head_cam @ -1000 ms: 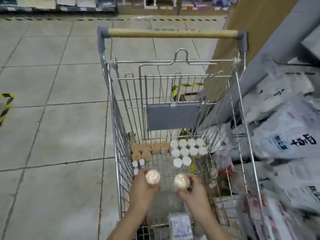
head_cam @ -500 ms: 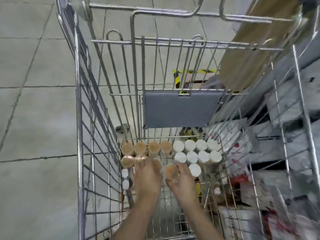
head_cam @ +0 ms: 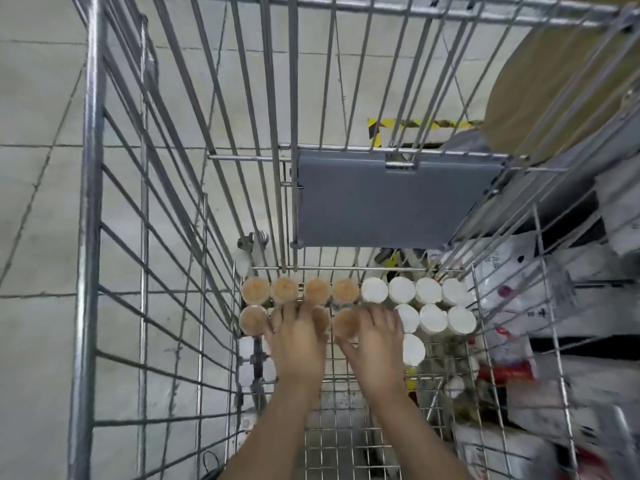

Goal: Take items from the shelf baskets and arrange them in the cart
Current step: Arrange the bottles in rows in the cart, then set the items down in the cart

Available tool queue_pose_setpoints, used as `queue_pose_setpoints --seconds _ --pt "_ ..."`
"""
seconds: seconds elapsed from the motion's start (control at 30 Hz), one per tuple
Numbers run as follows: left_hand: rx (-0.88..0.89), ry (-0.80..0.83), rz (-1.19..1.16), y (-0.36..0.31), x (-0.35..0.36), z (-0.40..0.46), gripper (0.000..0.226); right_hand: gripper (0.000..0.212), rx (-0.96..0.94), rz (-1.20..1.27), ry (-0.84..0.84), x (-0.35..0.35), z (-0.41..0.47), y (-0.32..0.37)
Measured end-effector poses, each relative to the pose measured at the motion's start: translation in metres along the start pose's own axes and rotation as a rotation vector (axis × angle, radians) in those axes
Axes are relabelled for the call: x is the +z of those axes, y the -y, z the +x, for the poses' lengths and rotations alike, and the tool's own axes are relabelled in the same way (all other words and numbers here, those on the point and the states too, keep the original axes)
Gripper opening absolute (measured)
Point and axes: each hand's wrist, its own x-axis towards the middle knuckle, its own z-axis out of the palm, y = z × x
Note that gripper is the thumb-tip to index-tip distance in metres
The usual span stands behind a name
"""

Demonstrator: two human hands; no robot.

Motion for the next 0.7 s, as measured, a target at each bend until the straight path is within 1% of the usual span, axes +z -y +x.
queue_pose_setpoints --seconds 0.1,0.27,0.4,0.5,0.6,0.7 --pt "0.000 0.010 0.046 0.001 0.005 0.000 0.056 0.055 0.030 -0.037 -0.015 0.006 0.003 0.001" --pt "0.014 -0.035 0.079 0.001 0.011 -0.002 0.054 0.056 0.049 -0.119 -0.059 0.014 0.004 0.005" --pt "-0.001 -0.041 0.111 0.001 0.015 -0.003 0.062 0.059 0.069 -0.092 -0.084 0.019 0.003 0.009" --pt "0.000 -0.051 0.099 0.000 0.013 -0.001 0.062 0.063 0.056 -0.058 -0.109 0.018 0.000 0.009" --pt "-0.013 -0.047 0.050 -0.002 0.008 -0.004 0.062 0.055 0.018 -0.009 -0.137 0.013 -0.005 0.006" --pt "-0.023 -0.037 -0.010 -0.006 -0.001 -0.017 0.055 0.046 0.021 0.023 -0.121 0.000 -0.016 0.007"
